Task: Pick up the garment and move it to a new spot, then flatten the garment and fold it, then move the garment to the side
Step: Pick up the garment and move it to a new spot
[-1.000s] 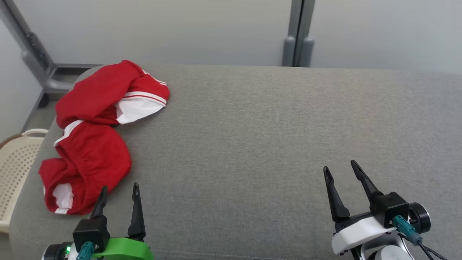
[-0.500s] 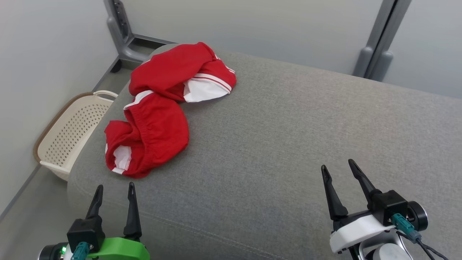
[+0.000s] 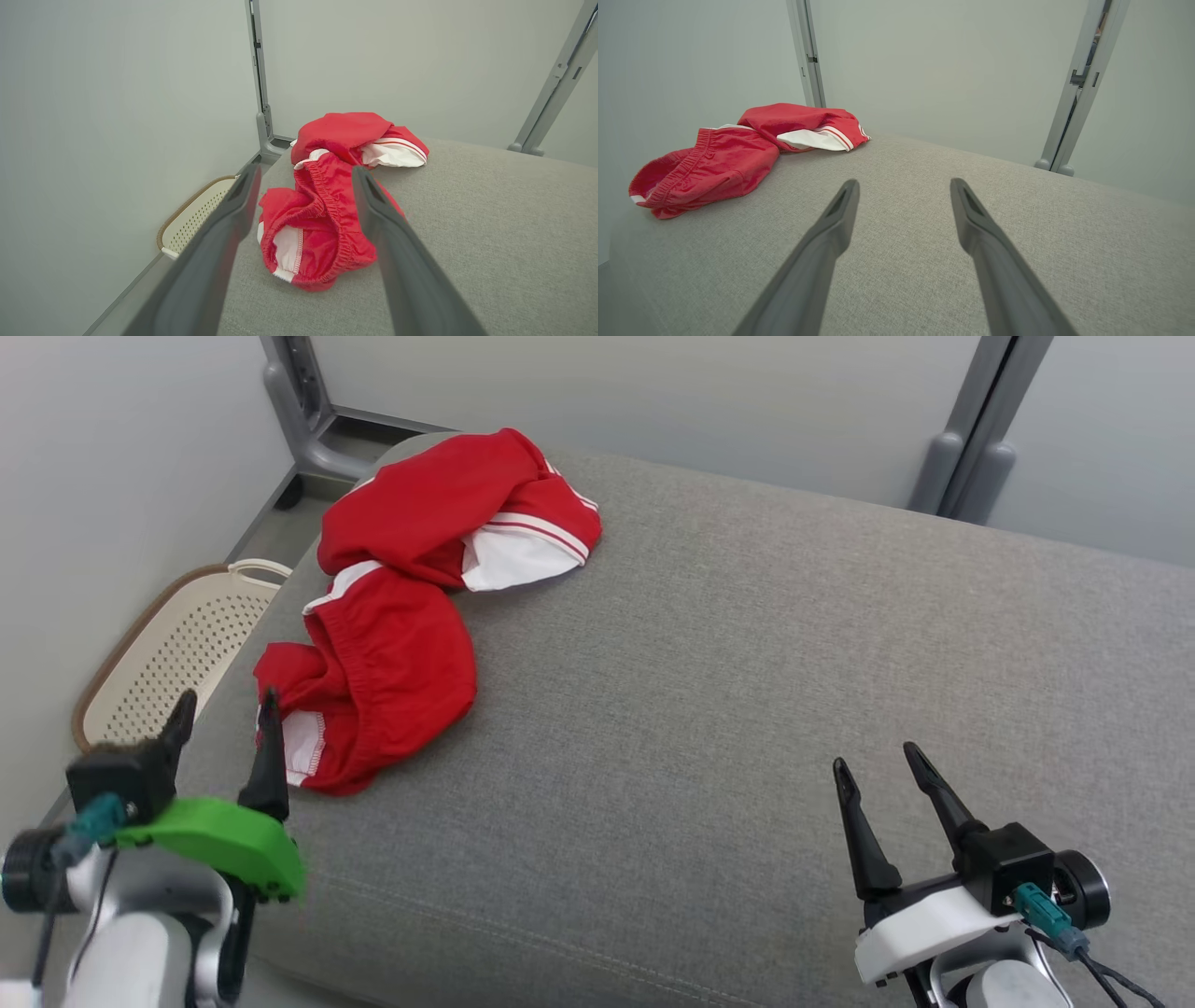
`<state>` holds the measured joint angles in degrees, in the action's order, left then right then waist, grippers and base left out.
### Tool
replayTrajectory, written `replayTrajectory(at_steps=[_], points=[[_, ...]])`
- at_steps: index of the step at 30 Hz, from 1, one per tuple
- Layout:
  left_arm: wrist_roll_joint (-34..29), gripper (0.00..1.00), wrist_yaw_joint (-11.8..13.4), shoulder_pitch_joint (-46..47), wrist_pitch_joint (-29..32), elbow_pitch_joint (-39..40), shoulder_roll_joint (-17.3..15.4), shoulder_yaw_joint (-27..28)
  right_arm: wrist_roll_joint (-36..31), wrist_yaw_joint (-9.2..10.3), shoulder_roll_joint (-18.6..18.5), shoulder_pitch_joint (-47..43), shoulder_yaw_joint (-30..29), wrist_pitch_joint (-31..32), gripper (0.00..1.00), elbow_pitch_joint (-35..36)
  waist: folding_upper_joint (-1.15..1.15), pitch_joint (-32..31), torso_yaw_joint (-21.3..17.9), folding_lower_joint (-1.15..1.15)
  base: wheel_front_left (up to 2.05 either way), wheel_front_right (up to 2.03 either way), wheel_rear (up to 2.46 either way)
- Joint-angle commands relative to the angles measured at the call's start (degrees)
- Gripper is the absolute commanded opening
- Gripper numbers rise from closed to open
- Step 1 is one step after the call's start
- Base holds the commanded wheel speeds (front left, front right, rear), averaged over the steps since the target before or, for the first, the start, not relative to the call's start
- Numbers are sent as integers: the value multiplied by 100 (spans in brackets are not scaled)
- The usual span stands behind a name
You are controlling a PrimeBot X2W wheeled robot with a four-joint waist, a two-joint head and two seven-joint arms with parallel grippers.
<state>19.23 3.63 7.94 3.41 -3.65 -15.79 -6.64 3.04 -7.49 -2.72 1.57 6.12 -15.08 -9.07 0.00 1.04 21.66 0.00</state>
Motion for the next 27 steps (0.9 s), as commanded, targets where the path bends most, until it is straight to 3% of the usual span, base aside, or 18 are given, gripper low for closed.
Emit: replayTrajectory(at_steps=[1,7,11,19,27], points=[[118,100,-107,248,155,-45,-62,12,-33,0,-29,82,-27,-21,100,-11,0,85,-120,0,0,0,0],[514,100,-584,1344,1373,-704,-560,31,-164,0,-29,213,8,11,100,-15,0,280,-402,0,0,0,0],[932,100,-722,1927,2031,-1258,-690,194,-248,0,-27,311,17,56,100,38,0,494,-613,0,0,0,0],[1561,100,-761,2591,2888,-2099,-879,466,-462,0,-28,576,42,190,100,226,0,1170,-1013,0,0,0,0],[1681,100,-639,2818,2902,-2543,-1151,723,-678,0,-33,736,30,322,100,427,0,1798,-1265,0,0,0,0]])
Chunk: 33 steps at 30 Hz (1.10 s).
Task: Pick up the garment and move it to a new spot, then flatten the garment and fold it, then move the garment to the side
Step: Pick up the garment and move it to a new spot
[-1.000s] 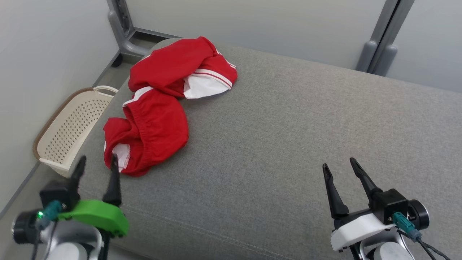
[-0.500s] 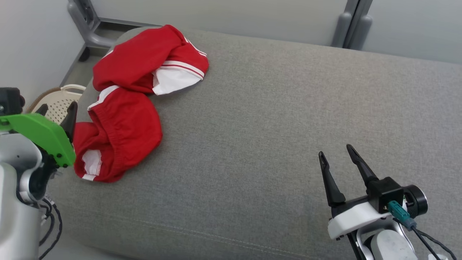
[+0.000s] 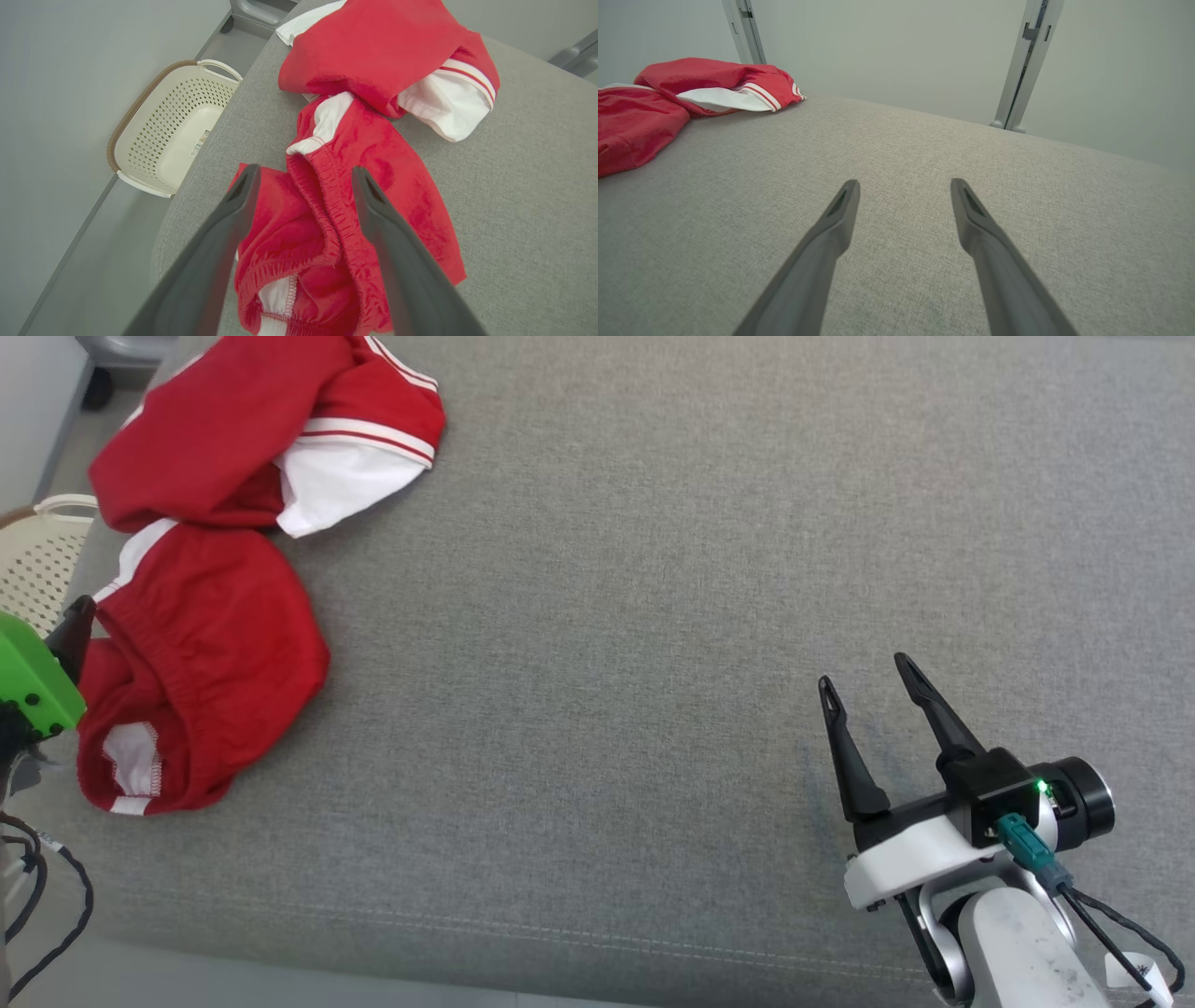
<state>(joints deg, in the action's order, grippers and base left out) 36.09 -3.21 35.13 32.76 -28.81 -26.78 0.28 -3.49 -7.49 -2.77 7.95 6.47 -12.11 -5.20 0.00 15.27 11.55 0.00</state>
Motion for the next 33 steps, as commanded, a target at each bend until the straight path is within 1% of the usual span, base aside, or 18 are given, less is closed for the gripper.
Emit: replayTrajectory(at_steps=[1,10,18,21,22,23,24,25,30,33], points=[[-36,100,49,96,-67,-71,-69,30,-39,0,-42,107,-7,33,100,67,0,435,-270,0,0,0,0],[-106,100,78,135,-439,-487,11,2,-96,0,-186,167,-10,163,100,289,0,805,-297,0,0,0,0],[-157,100,-32,318,-870,-980,91,-77,-118,0,-328,105,-8,342,100,536,0,1025,-288,0,0,0,0],[-240,100,37,416,-1173,-1160,107,-89,-107,0,-365,81,-17,385,100,612,0,1063,-294,0,0,0,0],[-264,87,24,426,-1250,-1232,134,-113,-107,0,-371,75,-10,397,100,628,0,1065,-299,0,0,0,0],[-275,59,2,437,-1319,-1323,153,-135,-107,0,-371,70,-1,414,100,639,0,1062,-305,0,0,0,0],[-296,36,-32,454,-1378,-1382,154,-166,-104,0,-372,71,9,423,100,638,0,1056,-311,0,0,0,0],[-312,0,-48,484,-1459,-1438,141,-178,-97,0,-371,79,23,426,100,633,0,1048,-317,0,0,0,0],[-415,0,-135,609,-1778,-1666,45,-274,-46,0,-333,117,43,354,100,539,0,897,-324,0,0,0,0],[-457,0,-208,719,-1810,-1689,-50,-348,0,0,-278,91,33,276,100,427,0,714,-313,0,0,0,0]])
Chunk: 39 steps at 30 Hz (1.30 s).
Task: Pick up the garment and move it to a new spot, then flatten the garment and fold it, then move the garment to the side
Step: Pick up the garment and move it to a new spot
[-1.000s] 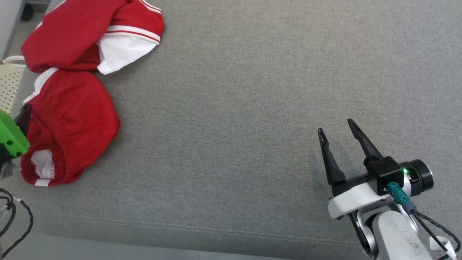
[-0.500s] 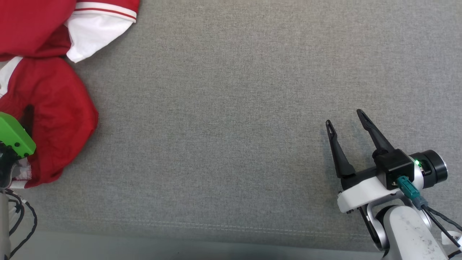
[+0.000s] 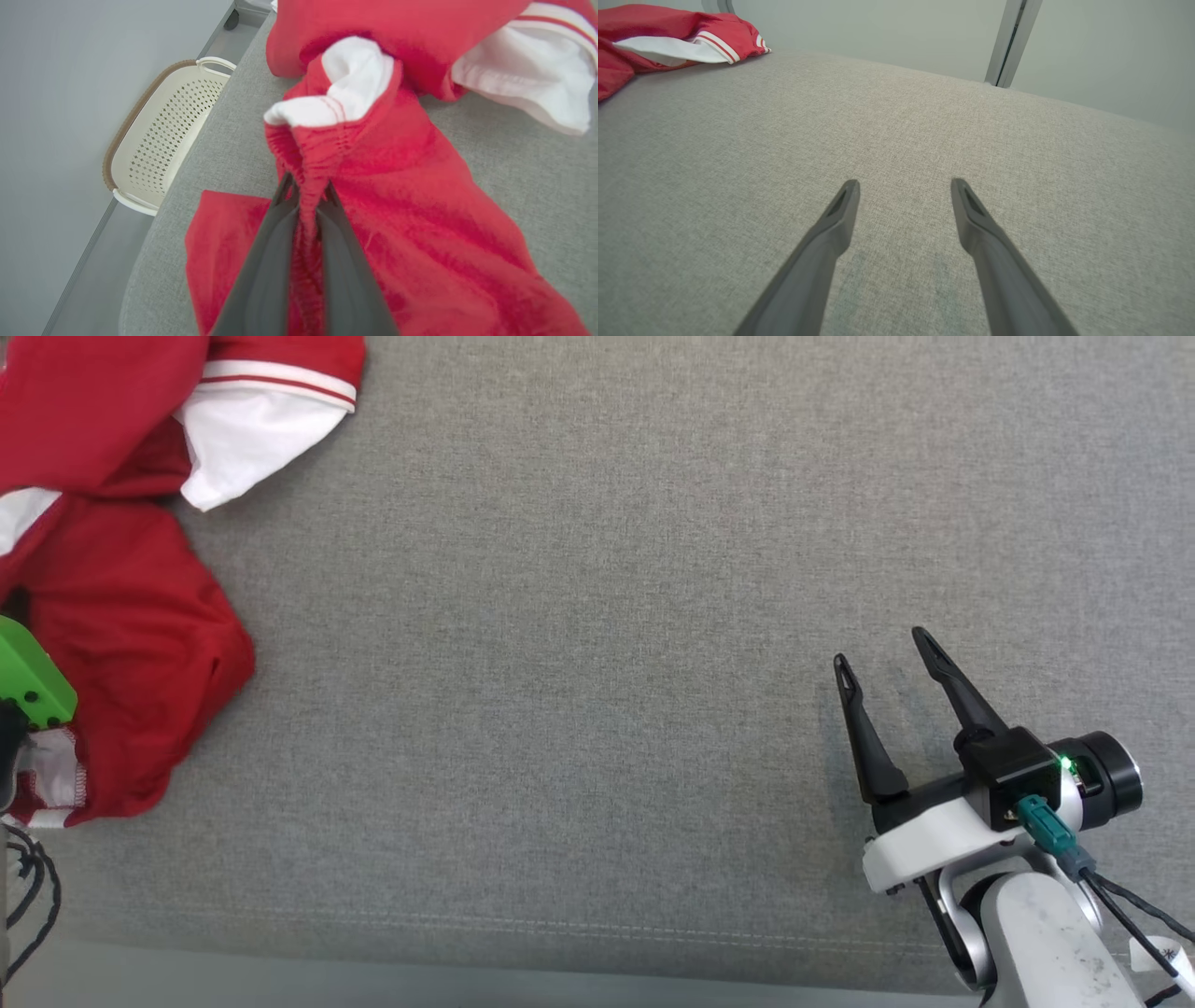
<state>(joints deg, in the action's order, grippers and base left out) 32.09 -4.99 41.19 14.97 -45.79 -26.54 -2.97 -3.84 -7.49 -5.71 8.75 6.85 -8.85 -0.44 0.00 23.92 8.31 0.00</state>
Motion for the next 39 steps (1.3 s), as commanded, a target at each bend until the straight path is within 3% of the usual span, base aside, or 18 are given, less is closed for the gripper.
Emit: replayTrajectory(at_steps=[1,12,16,18,23,28,34,39], points=[[-75,0,-55,144,-17,39,-114,-57,56,0,33,0,-12,-86,100,-91,0,-228,18,0,0,0,0],[128,0,-240,347,516,1481,-503,-575,248,0,240,-195,-144,-435,100,-639,0,-1215,35,0,0,0,0],[282,0,-248,288,819,2218,-377,-741,305,0,269,-269,-201,-519,100,-773,0,-1446,-81,0,0,0,0],[237,0,-79,265,939,2526,-297,-801,358,0,275,-269,-202,-539,100,-813,0,-1518,-181,0,0,0,0],[86,0,267,189,1108,3084,225,-1190,552,0,275,-264,-157,-588,100,-890,0,-1574,-487,0,0,0,0],[-55,0,417,182,985,3092,950,-1695,629,0,277,-195,-107,-620,100,-935,0,-1505,-869,0,0,0,0],[-292,0,612,269,179,2243,1887,-2132,751,1,276,-3,105,-644,100,-996,0,-1294,-1490,0,0,0,0],[-355,0,681,494,-598,1312,2252,-2369,905,1,279,165,362,-640,100,-1035,0,-1085,-2127,0,0,0,0]])
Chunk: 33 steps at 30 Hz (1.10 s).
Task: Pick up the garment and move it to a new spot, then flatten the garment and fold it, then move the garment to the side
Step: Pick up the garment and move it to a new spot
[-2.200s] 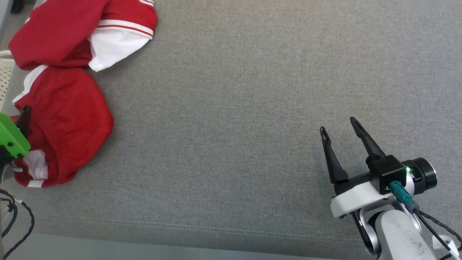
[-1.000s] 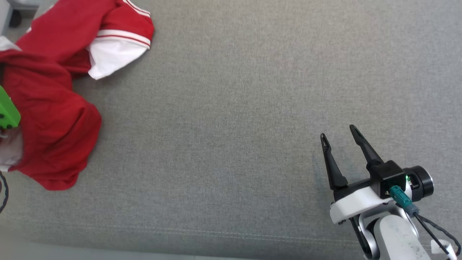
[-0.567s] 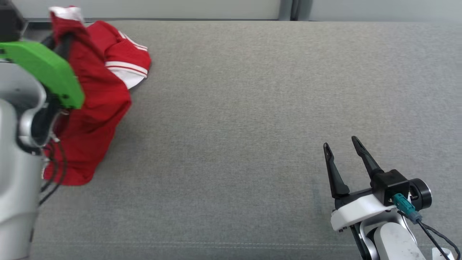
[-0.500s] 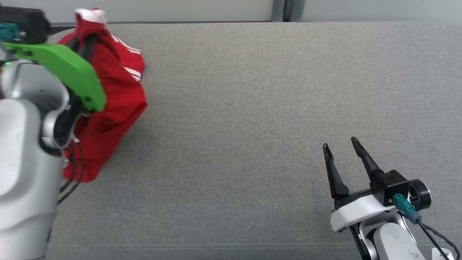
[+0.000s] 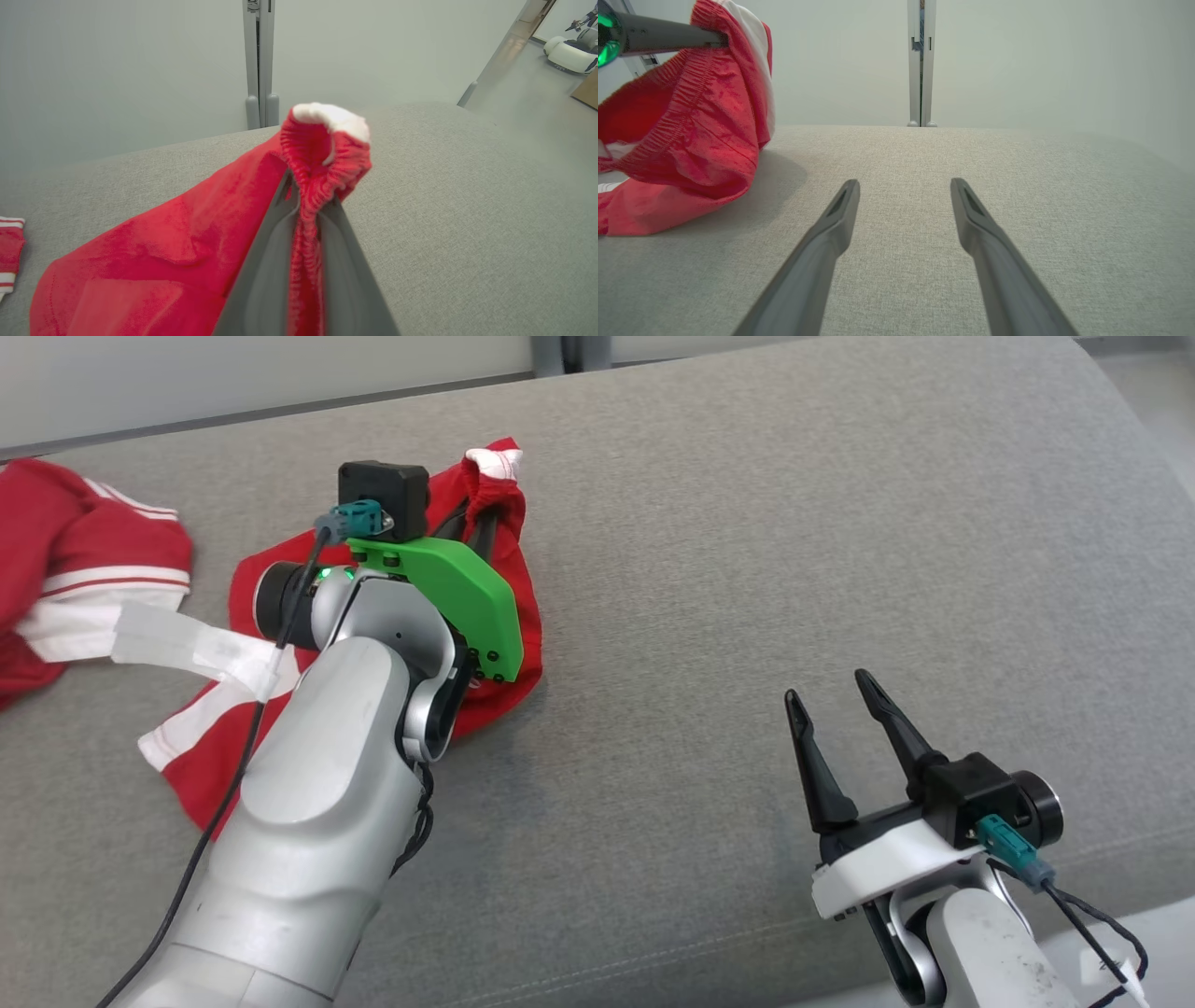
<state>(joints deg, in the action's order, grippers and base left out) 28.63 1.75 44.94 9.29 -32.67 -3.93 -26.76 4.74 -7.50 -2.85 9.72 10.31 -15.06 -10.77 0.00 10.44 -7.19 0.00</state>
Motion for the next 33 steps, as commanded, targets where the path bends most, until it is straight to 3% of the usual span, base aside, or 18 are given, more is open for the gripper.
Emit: replayTrajectory(at_steps=[1,8,14,15,16,24,33], points=[[8,0,-17,174,-126,-176,19,-43,58,2,-9,101,48,-19,100,4,0,301,-701,0,0,0,0],[107,0,-122,741,-557,-1011,93,-505,187,2,-2,157,250,-22,100,51,0,504,-1367,0,0,0,0],[704,0,162,1010,-813,-1201,87,-1202,289,2,-3,241,475,-22,100,-5,0,515,-1667,0,0,0,0],[775,42,246,1053,-938,-1215,89,-1308,301,2,-4,245,490,-23,100,-9,0,513,-1689,0,0,0,0],[882,100,319,1069,-1034,-1247,88,-1411,320,2,-4,250,511,-23,100,-13,0,512,-1704,0,0,0,0],[1496,100,390,1154,-1282,-1265,87,-2325,317,2,-4,244,502,-24,100,-79,0,481,-1553,0,0,0,0],[2230,100,425,1213,-1424,-1044,90,-3062,123,2,-6,141,293,-24,100,-145,0,248,-864,0,0,0,0]])
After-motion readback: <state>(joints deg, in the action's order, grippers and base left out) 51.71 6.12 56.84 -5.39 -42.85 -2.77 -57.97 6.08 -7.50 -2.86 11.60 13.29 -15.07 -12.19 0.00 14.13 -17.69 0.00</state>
